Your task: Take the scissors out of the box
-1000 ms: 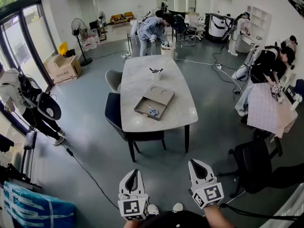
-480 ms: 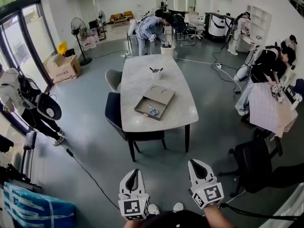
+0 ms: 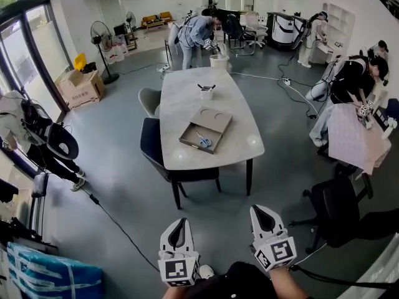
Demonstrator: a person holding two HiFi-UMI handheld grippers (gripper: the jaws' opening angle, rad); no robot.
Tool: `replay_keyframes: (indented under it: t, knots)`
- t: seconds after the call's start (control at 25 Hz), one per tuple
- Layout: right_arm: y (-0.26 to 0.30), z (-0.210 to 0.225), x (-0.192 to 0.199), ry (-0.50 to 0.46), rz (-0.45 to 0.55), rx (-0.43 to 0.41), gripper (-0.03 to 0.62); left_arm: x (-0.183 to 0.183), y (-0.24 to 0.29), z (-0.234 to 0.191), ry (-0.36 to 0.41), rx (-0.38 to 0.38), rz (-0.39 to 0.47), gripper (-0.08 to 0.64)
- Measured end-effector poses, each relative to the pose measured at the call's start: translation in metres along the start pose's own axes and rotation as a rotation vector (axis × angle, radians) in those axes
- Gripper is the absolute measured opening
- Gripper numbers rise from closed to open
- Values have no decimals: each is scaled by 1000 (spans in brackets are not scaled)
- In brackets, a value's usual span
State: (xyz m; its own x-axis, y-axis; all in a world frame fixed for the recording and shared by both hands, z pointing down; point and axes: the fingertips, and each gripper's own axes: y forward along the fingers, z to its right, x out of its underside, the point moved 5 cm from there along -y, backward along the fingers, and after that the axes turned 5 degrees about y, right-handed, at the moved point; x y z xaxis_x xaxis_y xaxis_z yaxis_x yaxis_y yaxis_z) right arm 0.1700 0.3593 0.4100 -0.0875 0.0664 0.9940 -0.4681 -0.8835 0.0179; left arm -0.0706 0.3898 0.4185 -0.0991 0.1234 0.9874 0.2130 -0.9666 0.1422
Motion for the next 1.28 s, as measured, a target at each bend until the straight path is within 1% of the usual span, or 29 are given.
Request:
replay_keyframes:
  t: [0.16,0.36,0.64,0.84,1.08,1.28]
  knots:
    - [4,-16,8,9,0,27,-5,0,-8,-16,6,24,7,17]
    - [9,-20,11,24,1,36,-5,4,-3,-24,0,34,0,17]
    - [47,-8,15,21,0,44,-5,6,35,-37,-5,47,12,17]
    - [92,11,12,18,5,36,-5,5,80,-49,-8,48,3,17]
    - [159,49,9,19,-8,18,-5,-3,155,-62,-7,42,3,17]
    - [224,78,0,17,-19,-18,-5,-12,216,-74,-8,22,-11,17]
